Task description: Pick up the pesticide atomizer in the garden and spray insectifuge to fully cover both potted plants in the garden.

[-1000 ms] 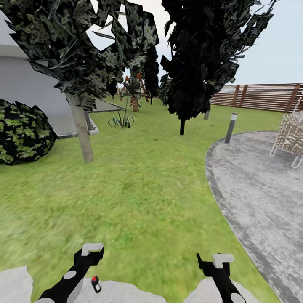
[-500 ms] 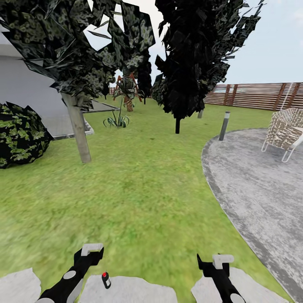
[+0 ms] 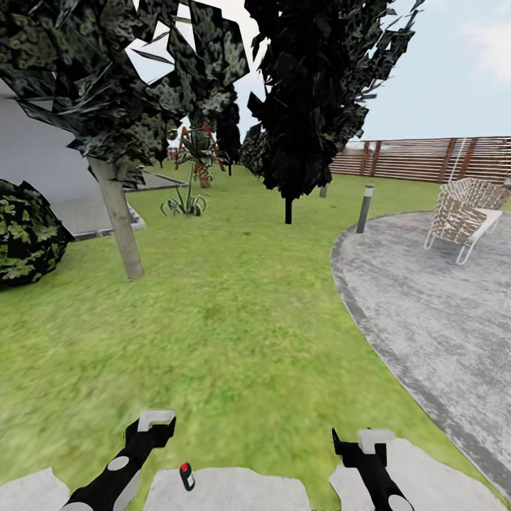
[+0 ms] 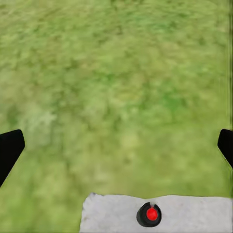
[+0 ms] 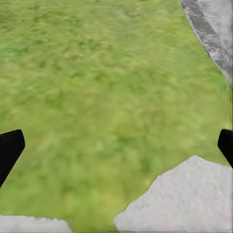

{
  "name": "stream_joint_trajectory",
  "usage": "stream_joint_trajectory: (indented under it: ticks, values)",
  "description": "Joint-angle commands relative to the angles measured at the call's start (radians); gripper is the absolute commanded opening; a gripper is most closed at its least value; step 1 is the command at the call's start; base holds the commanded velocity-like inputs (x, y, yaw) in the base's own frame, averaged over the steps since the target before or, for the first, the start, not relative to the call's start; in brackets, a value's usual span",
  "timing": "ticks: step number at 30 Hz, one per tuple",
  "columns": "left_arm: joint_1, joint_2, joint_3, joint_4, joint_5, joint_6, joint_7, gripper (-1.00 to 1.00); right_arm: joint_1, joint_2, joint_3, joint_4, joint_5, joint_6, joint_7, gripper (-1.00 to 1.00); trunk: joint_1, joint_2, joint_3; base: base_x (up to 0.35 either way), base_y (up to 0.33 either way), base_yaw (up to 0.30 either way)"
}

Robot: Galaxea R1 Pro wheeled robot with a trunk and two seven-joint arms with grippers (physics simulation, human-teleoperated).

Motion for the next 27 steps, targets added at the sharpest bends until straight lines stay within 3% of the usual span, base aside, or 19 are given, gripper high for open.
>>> stream_joint_trajectory:
  ticks: [1,9,27]
  values:
    - [0.000,0.000,0.002,-0.001,0.000,-0.003,-0.001,1.00,-0.001,0.000,0.000,0.001,0.000,-0.004,-0.001,1.00,0.000,0.000,-0.001,-0.003,0.012,-0.287]
    - [-0.001,-0.001,0.001,0.001,0.000,-0.003,-0.001,1.00,-0.001,0.000,0.000,0.001,0.000,-0.003,-0.001,1.00,0.023,-0.042,-0.019,-0.001,0.003,-0.252]
    - [0.000,0.000,0.002,0.003,0.000,-0.004,-0.001,1.00,0.000,0.000,0.000,0.001,0.000,-0.003,0.000,1.00,0.092,-0.168,-0.089,0.000,0.000,-0.011]
